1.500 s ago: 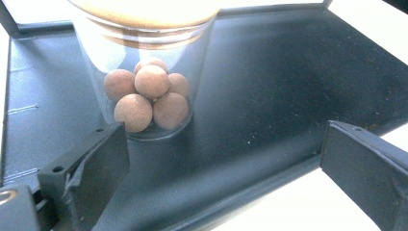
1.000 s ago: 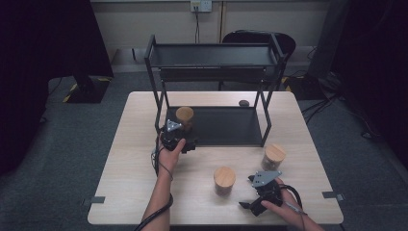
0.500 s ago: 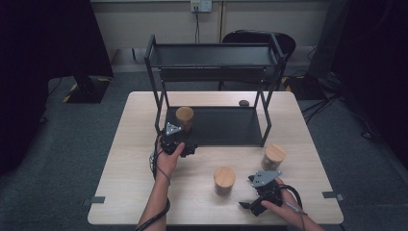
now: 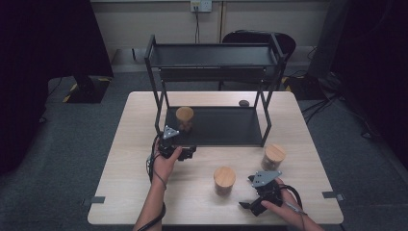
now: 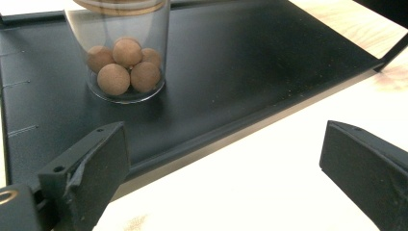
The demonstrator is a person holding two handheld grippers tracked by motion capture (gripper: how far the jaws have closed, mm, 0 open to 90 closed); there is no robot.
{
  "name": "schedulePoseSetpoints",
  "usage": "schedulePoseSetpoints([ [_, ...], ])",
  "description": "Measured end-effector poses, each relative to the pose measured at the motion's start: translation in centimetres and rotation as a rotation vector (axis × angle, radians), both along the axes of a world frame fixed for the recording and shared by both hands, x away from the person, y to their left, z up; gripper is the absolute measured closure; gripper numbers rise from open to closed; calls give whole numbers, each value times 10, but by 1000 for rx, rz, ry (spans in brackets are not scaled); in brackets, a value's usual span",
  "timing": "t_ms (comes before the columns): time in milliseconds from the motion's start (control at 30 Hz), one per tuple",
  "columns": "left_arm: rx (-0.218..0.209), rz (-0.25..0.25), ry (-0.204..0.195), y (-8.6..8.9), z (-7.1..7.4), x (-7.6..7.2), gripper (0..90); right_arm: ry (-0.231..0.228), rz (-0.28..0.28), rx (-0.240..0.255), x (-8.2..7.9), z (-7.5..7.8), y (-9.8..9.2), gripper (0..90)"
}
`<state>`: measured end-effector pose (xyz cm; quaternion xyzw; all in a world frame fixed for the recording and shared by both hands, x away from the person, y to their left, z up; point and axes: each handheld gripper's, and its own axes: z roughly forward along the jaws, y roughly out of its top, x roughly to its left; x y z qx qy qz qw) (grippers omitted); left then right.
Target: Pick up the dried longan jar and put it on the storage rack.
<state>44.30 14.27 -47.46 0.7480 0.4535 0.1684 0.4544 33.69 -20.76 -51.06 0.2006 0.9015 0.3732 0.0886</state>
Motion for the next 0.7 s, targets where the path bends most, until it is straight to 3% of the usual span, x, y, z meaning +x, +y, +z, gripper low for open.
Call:
schedulePoseSetpoints([
  [700,27,-51,6,5,3,-13,33,0,0,0,0,0,0,0],
])
